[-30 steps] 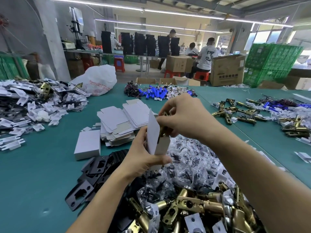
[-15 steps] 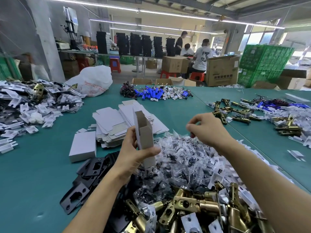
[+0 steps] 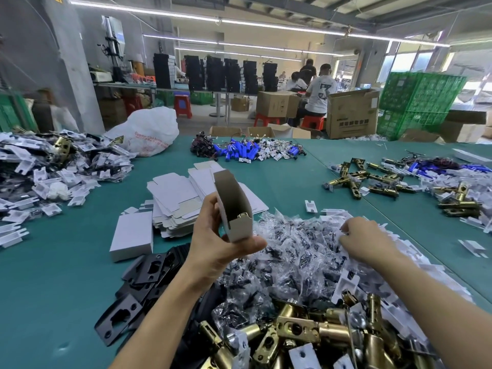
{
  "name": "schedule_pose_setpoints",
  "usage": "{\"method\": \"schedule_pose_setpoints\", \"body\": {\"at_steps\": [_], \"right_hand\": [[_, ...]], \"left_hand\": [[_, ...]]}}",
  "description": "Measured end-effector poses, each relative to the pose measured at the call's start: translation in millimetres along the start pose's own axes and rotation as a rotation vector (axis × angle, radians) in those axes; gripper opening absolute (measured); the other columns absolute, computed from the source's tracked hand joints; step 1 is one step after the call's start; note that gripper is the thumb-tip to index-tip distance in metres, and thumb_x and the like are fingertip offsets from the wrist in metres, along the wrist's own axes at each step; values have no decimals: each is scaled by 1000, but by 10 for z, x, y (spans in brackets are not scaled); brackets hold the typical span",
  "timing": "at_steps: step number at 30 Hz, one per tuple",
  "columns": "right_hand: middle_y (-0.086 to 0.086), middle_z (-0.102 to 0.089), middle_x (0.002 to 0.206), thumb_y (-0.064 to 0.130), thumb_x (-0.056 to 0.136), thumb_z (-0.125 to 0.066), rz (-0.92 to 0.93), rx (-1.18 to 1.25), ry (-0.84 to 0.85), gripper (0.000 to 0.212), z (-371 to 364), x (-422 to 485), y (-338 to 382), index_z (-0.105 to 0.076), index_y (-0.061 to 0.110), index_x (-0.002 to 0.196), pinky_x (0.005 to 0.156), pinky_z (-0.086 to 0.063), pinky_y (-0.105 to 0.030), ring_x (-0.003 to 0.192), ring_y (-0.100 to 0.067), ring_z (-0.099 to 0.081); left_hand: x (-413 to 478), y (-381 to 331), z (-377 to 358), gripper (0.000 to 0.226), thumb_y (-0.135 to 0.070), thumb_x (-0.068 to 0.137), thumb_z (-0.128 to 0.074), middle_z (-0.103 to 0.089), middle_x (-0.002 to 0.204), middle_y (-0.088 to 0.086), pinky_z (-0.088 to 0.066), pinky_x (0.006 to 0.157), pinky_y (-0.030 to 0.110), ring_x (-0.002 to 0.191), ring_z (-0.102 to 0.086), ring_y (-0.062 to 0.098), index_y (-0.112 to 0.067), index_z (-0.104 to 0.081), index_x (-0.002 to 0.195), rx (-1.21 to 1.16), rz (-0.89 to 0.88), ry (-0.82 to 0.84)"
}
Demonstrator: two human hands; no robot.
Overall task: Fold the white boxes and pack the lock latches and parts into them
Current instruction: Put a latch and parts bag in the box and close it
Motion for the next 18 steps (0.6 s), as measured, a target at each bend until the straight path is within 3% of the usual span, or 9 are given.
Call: {"method": "schedule_pose_setpoints", "body": {"at_steps": [2,4,7,10,12,15,18], "right_hand": [[-14,-61,83,8,88,-49,-8,-16,0,12,-34,-16,8,-53,8,76,64,-50,-32,73,-26,-60],[-13,-60,76,8,87,-50,-38,-9,1,19,-67,-25,-7,-47,9,69,58,-44,-29,64,-24,-56],[-13,-66,84,13,85,-56,-27,9,-32,9,-64,-42,-15,-63,7,82,68,-57,-35,72,-27,-64],[-13,-69,91,16,81,-66,-30,108,-39,16,-28,-65,18,-68,8,95,74,-58,-42,79,-28,-66],[-19,-72,88,11,78,-71,-44,150,-45,20,-13,-68,36,-71,-1,94,73,-59,-45,80,-32,-68],[-24,-72,86,5,73,-75,-62,192,-47,19,7,-75,48,-71,-8,85,68,-58,-43,74,-33,-69],[-19,-72,74,5,73,-78,-70,233,-67,9,65,-71,24,-72,-1,73,60,-56,-37,60,-25,-66]], "left_hand": [[5,-20,-12,89,-40,36,-99,-70,110,-10,-58,70,27,101,-66,10,-37,-61,116,-17,-14,6],[7,-31,-20,87,-47,34,-100,-70,111,-13,-56,71,22,100,-66,4,-43,-62,112,-32,-7,21],[5,-32,-12,80,-41,37,-98,-70,108,-13,-57,70,26,96,-65,2,-47,-62,107,-12,1,23],[-1,-20,-25,76,-35,42,-95,-67,115,-1,-61,73,40,97,-63,9,-45,-62,110,16,17,21],[-6,-15,-26,79,-33,43,-95,-65,122,6,-60,77,45,101,-63,13,-42,-61,114,20,27,27],[-12,-7,-15,84,-33,43,-96,-65,125,6,-61,81,42,109,-63,21,-40,-60,118,23,39,59],[-17,6,-16,85,-33,40,-98,-68,121,-3,-60,86,49,112,-62,30,-41,-62,116,32,73,77]]}}
Point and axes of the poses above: each hand's wrist, its own x-axis towards the middle knuckle, its own z-axis out of the back of the hand, y = z × x, the point moved 1 cm from there along x, towards the middle knuckle
